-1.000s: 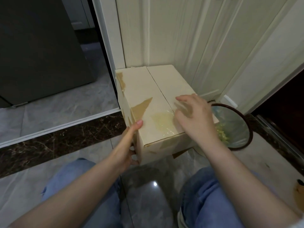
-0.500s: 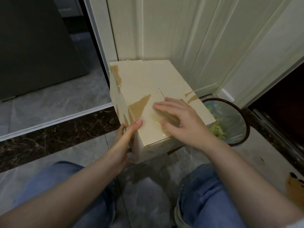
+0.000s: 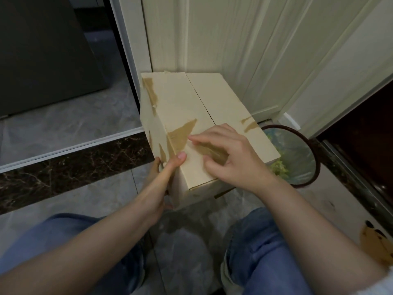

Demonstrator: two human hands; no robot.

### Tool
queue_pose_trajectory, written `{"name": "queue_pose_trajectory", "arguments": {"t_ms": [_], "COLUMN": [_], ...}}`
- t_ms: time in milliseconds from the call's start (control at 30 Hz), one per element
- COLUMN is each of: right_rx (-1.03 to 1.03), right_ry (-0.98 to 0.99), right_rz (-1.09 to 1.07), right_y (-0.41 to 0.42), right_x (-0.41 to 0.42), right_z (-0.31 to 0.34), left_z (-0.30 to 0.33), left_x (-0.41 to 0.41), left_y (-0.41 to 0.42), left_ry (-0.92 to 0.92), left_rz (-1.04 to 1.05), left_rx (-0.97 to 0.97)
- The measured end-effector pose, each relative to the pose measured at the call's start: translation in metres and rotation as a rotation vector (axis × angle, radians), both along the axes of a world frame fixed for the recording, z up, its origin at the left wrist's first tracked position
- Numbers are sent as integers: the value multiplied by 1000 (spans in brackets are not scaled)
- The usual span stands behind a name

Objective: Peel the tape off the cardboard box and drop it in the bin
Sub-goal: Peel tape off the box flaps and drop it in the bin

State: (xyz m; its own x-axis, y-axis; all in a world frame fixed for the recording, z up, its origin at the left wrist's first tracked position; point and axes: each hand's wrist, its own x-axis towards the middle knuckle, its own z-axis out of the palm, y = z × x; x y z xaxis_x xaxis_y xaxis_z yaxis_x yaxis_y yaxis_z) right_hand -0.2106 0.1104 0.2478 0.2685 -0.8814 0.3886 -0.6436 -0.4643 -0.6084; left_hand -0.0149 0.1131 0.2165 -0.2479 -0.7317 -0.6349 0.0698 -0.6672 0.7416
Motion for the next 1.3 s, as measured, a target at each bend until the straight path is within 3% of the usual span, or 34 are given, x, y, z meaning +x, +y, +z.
{"name": "queue_pose_trajectory", "arguments": {"t_ms": [367,667,833,1133,1300], "right_rx": [70,112,94,19,-39], "right_ry": [141,-113,-135,-113,42], "right_rz": [15,-52,-145,-140,-97], "right_y": [-3,-4,-12,-13,-13], "right_x": [9,3,-10,-8,-2], "right_z": [-1,2,-6,-8,-8], "left_z": [-6,-5,-8,-7,-8], "left_x": [-1,-6,-7,-7,-8], "left_y": [-3,-3,-4,-4,-4], "left_ry": [-6,-16,-8,-2,6], "left_rz": [-3,24,34,40,40], "left_rx": [-4,39,46,48,35]}}
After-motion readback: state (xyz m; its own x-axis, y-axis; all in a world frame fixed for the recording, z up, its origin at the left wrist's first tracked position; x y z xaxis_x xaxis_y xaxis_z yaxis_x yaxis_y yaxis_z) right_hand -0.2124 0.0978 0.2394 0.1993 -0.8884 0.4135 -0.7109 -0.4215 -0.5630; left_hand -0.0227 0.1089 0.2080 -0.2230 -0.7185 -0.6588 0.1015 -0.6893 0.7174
